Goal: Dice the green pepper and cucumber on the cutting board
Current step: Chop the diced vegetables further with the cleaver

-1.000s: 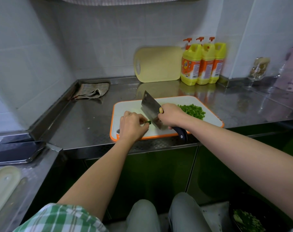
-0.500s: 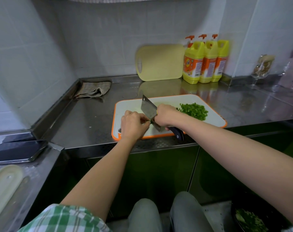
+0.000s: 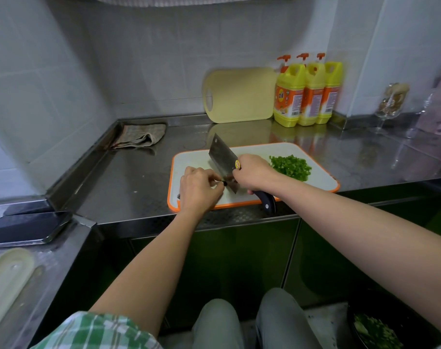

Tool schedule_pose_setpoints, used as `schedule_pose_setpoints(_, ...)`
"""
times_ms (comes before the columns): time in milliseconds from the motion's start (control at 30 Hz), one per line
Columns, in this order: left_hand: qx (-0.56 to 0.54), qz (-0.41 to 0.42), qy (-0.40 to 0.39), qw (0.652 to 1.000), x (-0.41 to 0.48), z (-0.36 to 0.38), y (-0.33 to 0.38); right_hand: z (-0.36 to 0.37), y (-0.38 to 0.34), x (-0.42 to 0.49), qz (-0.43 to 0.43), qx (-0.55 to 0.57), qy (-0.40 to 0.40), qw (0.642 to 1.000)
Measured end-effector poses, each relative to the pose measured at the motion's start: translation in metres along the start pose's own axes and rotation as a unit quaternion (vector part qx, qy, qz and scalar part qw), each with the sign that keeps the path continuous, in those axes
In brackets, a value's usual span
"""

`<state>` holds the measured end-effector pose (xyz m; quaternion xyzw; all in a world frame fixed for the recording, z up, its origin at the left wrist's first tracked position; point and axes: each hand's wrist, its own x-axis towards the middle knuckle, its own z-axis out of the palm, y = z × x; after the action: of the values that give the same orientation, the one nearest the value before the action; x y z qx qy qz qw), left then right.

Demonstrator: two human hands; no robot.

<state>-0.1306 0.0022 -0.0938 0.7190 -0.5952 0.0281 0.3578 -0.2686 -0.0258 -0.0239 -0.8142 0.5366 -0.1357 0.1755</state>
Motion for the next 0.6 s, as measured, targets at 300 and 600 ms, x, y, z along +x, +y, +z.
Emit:
schedule_pose_setpoints(300,0.002,-0.013,-0.003,1.0,0.002,0.002,-0.003,0.001,-0.008,-0.004,0.028,-0.03,-0.038,0.998)
schedule_pose_setpoints(600,-0.01,-0.013,-0.007,1.0,0.002,0.003,-0.007,0.01,-0.007,0.002,0.038,-0.036,0.0,0.999)
